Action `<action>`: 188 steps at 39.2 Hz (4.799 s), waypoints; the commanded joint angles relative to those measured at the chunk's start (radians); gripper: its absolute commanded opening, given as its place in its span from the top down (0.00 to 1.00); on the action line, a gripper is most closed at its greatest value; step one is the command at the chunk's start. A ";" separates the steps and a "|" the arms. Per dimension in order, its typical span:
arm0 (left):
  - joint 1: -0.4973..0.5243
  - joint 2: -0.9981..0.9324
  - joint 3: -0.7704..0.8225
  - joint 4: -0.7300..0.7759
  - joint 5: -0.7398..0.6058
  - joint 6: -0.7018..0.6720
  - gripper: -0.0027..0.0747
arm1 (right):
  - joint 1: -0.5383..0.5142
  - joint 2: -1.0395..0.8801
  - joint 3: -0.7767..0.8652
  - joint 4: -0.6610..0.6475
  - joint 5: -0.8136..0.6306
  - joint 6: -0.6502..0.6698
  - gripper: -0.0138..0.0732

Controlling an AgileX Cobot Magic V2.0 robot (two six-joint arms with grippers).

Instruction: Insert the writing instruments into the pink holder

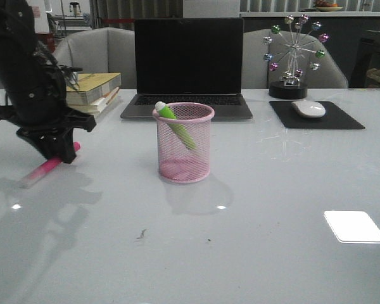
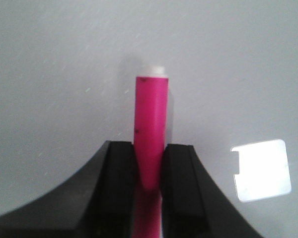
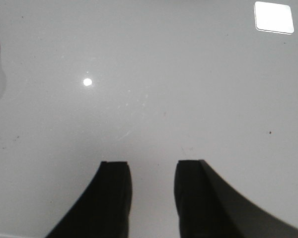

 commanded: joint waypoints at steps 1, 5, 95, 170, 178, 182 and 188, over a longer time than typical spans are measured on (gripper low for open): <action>-0.045 -0.155 -0.029 -0.014 -0.154 0.008 0.85 | 0.000 -0.009 -0.027 0.002 -0.058 -0.009 0.44; -0.076 -0.231 -0.029 -0.025 -0.234 0.008 0.85 | 0.000 -0.009 -0.027 0.002 -0.058 -0.009 0.44; -0.488 -0.275 0.555 -0.274 -1.661 -0.153 0.43 | 0.000 -0.009 -0.027 -0.011 -0.025 -0.009 0.44; 0.251 -1.619 1.014 -0.187 -0.458 0.192 0.43 | 0.000 -0.009 -0.027 -0.011 -0.076 -0.010 0.46; 0.251 -1.619 1.014 -0.187 -0.458 0.192 0.48 | 0.000 -0.009 -0.027 -0.011 -0.076 -0.010 0.72; 0.251 -1.619 1.014 -0.187 -0.458 0.192 0.53 | 0.000 -0.009 -0.027 -0.011 -0.076 -0.010 0.82; 0.251 -1.619 1.014 -0.187 -0.458 0.192 0.59 | 0.000 -0.009 -0.027 -0.011 -0.074 -0.010 0.81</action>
